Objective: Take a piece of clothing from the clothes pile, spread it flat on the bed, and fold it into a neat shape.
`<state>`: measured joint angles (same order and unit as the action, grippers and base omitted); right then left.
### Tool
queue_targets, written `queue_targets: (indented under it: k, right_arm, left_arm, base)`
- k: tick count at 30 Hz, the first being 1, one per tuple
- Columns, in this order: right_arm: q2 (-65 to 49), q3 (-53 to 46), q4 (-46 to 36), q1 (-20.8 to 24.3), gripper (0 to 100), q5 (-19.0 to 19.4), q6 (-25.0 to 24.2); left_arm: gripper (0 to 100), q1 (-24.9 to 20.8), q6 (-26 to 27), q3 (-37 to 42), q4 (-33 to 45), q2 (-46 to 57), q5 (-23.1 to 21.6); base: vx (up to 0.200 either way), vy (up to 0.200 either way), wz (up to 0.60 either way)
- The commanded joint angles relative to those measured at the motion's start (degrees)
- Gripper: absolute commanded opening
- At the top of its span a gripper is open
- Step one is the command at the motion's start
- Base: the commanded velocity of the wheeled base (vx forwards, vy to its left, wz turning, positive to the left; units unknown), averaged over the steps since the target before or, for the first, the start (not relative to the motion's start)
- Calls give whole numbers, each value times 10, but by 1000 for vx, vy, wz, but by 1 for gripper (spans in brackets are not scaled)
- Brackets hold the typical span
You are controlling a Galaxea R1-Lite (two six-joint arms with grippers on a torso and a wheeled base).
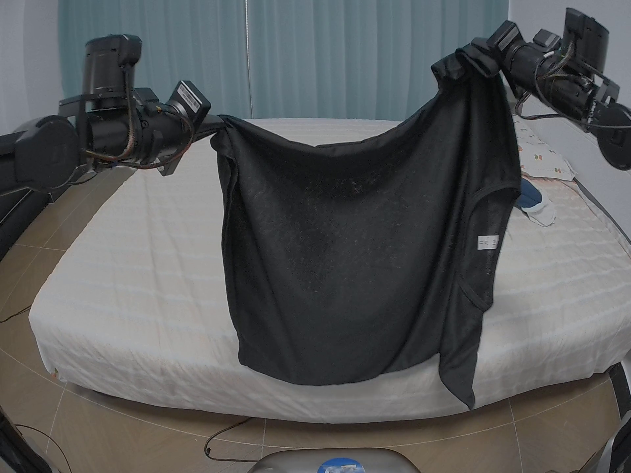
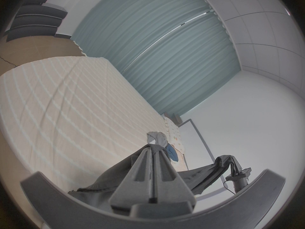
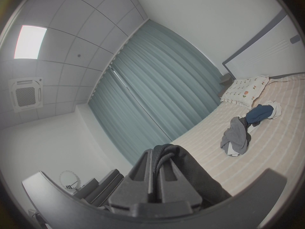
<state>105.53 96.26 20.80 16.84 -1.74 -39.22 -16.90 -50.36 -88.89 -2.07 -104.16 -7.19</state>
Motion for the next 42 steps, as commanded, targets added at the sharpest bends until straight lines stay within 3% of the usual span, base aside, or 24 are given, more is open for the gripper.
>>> queue_targets:
  k: [1, 10, 25, 34, 35, 36, 42]
  right_arm:
    - [78, 16, 5, -19, 0, -1, 1]
    - [155, 19, 21, -36, 0, -5, -6]
    - [296, 25, 80, -44, 0, -69, -6]
    - [385, 51, 103, -51, 0, -79, -2]
    - [395, 54, 103, -51, 100, -81, -1]
    - [407, 59, 103, -52, 100, -82, 0]
    - [450, 55, 101, -64, 100, -103, 56]
  left_arm:
    - [0, 13, 0, -42, 0, -89, 1]
    - [0, 18, 0, -102, -1, -198, 1]
    - [0, 14, 0, -200, 0, -352, 7]
    - [0, 10, -21, -256, 8, -417, 17]
    - [0, 10, -28, -257, 8, -424, 17]
    - [100, 10, -29, -257, 8, -431, 17]
    - [100, 15, -31, -257, 13, -460, 18]
  base:
    - [200, 0, 0]
    - [200, 0, 0]
    - [0, 0, 0]
    - [0, 0, 0]
    - [0, 0, 0]
    - [0, 0, 0]
    - [0, 0, 0]
